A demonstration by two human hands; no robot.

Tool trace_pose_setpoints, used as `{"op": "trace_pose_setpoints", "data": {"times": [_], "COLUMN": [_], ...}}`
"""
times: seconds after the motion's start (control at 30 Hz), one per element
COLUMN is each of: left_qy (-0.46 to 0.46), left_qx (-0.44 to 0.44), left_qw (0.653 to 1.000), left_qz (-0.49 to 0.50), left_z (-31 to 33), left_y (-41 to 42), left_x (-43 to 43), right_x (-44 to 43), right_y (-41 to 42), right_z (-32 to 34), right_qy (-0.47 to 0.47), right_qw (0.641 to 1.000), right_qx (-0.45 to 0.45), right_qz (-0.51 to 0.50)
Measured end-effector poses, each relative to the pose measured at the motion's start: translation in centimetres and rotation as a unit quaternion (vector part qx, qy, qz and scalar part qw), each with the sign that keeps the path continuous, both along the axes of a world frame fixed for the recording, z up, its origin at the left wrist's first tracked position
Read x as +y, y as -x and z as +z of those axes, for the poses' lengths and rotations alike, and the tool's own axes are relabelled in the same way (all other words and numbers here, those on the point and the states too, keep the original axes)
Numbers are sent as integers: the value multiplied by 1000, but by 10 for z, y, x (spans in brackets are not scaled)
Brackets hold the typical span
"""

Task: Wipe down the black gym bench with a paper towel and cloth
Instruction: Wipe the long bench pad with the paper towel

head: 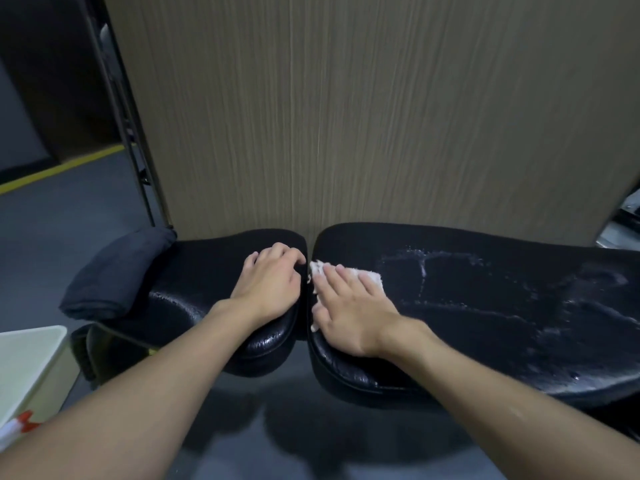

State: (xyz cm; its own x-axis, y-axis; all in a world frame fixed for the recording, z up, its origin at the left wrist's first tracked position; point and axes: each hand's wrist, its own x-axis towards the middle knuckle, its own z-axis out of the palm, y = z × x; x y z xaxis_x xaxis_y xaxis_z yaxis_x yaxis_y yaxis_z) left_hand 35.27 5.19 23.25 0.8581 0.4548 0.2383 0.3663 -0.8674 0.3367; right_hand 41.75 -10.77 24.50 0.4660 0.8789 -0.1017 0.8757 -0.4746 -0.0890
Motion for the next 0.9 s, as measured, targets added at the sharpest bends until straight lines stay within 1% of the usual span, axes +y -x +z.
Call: {"op": "trace_pose_setpoints", "data": {"times": [0.07, 0.2, 0.3, 0.4, 0.47, 0.57, 0.73, 0.9], "left_qy": [23, 75, 91, 77, 67, 53, -32, -61], "left_qx": [-2, -5, 7, 6, -2, -7, 49, 73], "left_qw": [1000, 997, 996, 997, 998, 999, 998, 995], "left_qz": [-7, -22, -27, -19, -15, -7, -5, -6], "left_z": [3, 8, 7, 4, 3, 1, -7, -9], "left_y": [3, 3, -2, -4, -4, -5, -11, -14], "left_x": [-4, -17, -25, -27, -26, -26, -27, -26], "right_x": [-25, -63, -65, -50, -37, -12, 38, 83], "right_y": [21, 42, 39, 26, 10, -25, -95, -158], "right_z": [-2, -21, -28, -16, -9, -6, -7, -9], "right_qy": [-14, -70, -85, -77, -45, -30, -8, -6], "right_qw": [999, 991, 991, 994, 998, 999, 997, 991], "right_qx": [-13, -106, -97, -61, -21, 1, 16, 4], "right_qz": [28, 47, 34, 43, 23, -19, -74, -132]}}
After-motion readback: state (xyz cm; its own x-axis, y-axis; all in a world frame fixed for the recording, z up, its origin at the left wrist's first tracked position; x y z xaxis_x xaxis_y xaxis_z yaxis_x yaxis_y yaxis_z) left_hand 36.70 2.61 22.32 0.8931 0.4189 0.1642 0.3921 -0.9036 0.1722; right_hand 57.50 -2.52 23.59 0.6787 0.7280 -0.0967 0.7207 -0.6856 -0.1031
